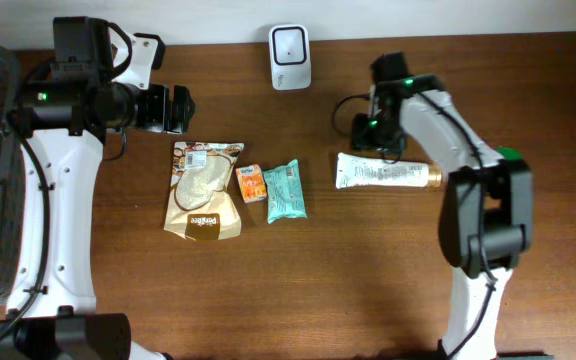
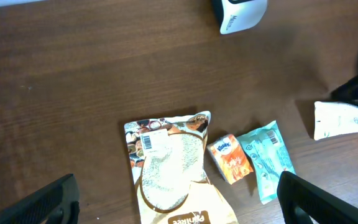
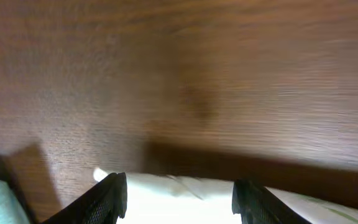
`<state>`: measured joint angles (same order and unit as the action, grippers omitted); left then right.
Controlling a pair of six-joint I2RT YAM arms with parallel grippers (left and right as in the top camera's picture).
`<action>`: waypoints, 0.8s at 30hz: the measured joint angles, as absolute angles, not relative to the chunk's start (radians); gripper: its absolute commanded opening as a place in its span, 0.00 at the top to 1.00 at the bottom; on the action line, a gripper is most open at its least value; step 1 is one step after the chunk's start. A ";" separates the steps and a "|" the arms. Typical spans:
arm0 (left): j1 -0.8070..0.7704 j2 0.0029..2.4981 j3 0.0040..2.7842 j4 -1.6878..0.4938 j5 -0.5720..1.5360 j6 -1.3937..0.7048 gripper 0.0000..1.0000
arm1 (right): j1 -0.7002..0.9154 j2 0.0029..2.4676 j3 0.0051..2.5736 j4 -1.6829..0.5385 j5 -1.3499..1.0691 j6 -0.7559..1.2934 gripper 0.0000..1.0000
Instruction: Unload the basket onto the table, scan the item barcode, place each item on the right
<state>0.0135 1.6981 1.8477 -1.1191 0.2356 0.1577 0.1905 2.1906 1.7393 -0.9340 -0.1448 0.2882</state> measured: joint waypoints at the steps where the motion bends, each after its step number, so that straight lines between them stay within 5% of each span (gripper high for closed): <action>1: 0.014 1.698 1.848 -1.119 0.235 0.158 0.01 | 0.209 2.204 1.739 -0.933 -0.145 0.288 0.45; 24: 0.014 1.698 1.848 -1.119 0.236 0.158 0.01 | 0.310 2.145 1.740 -1.191 -0.219 0.254 0.45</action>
<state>0.0135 1.6981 1.8477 -1.1191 0.2356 0.1577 0.3099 2.1448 1.7397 -1.1908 -0.2188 0.2543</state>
